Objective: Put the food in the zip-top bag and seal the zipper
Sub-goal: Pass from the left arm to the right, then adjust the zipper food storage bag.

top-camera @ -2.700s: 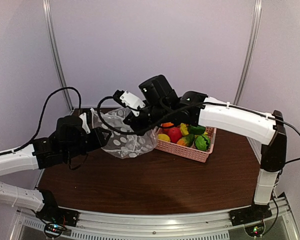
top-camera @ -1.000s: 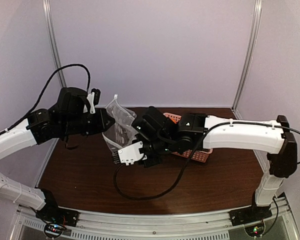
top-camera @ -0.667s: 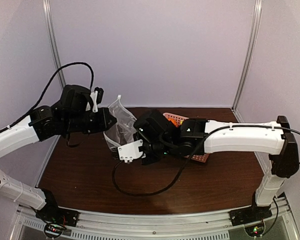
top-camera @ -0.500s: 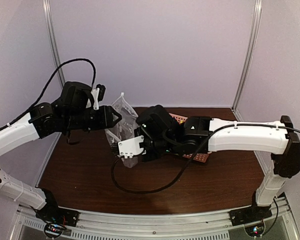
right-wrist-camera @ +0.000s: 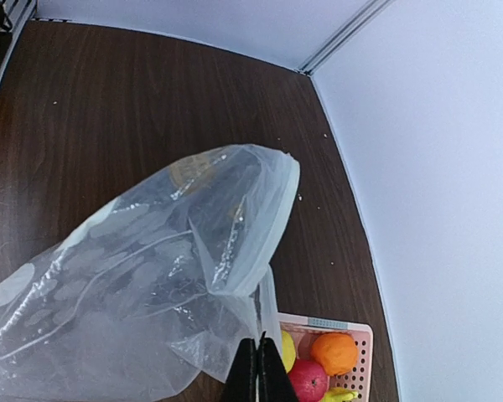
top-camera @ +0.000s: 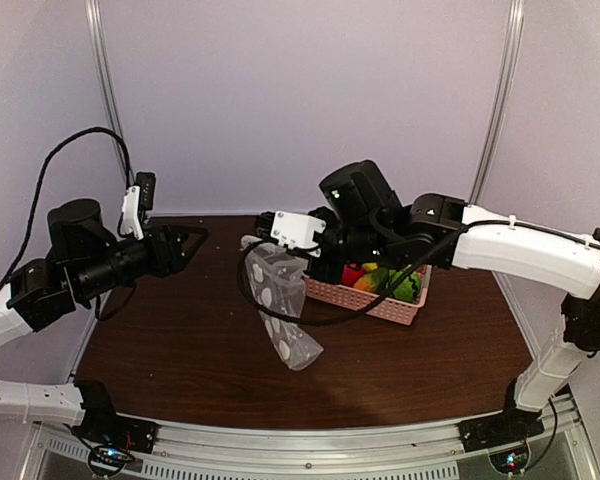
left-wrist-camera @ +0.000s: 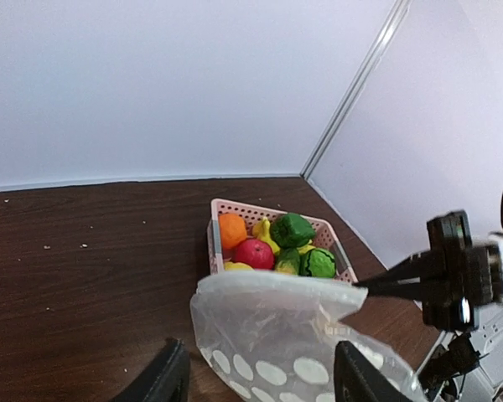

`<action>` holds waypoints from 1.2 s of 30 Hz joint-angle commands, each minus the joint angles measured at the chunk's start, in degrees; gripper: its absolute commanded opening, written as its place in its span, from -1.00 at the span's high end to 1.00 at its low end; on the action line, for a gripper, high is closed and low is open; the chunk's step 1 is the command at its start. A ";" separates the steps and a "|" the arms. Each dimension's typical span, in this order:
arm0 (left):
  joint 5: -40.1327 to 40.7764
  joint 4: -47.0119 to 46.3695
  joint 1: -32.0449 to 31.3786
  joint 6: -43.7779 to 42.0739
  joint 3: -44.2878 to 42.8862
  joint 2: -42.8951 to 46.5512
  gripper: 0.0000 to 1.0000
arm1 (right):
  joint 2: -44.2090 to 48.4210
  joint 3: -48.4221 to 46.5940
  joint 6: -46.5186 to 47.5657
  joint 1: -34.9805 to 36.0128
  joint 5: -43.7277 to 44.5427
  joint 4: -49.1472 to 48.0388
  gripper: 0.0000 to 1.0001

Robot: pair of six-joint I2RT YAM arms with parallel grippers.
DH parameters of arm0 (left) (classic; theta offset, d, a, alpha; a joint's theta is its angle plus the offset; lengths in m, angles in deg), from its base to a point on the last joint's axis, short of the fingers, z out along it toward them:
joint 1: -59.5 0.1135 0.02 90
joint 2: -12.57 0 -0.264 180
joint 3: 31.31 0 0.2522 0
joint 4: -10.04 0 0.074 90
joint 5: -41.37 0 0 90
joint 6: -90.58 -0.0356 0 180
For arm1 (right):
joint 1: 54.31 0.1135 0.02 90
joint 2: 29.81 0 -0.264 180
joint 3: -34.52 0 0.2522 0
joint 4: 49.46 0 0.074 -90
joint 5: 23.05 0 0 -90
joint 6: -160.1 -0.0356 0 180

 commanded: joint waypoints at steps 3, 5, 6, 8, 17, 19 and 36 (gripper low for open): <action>-4.97 -4.99 -6.90 -5.73 2.76 -1.93 -0.15 | 4.35 0.29 -12.00 -5.43 -3.94 -1.33 1.00; -5.93 -5.12 -8.68 -6.63 1.70 -3.89 -0.14 | 4.35 -0.20 -13.69 -6.54 -5.14 -0.82 1.00; -6.15 -5.16 -9.48 -7.07 0.56 -5.07 -0.15 | 4.35 -0.31 -14.25 -6.91 -5.75 -0.64 1.00; -5.80 -5.37 -11.74 -8.30 -1.05 -8.08 -0.17 | 4.34 -0.38 -15.18 -7.53 -6.07 -0.60 1.00; 10.20 -0.78 -18.13 -9.90 -9.80 -20.69 -0.33 | 3.87 -1.90 -18.63 -9.74 -7.96 0.01 1.00; 16.21 0.39 -18.29 -8.55 -10.43 -21.97 -0.26 | 4.24 -2.00 -19.09 -10.02 -8.62 0.10 1.00; 23.06 0.88 -18.29 -10.28 -6.39 -20.89 0.84 | 6.46 -3.23 -20.66 -14.59 -20.69 4.46 1.00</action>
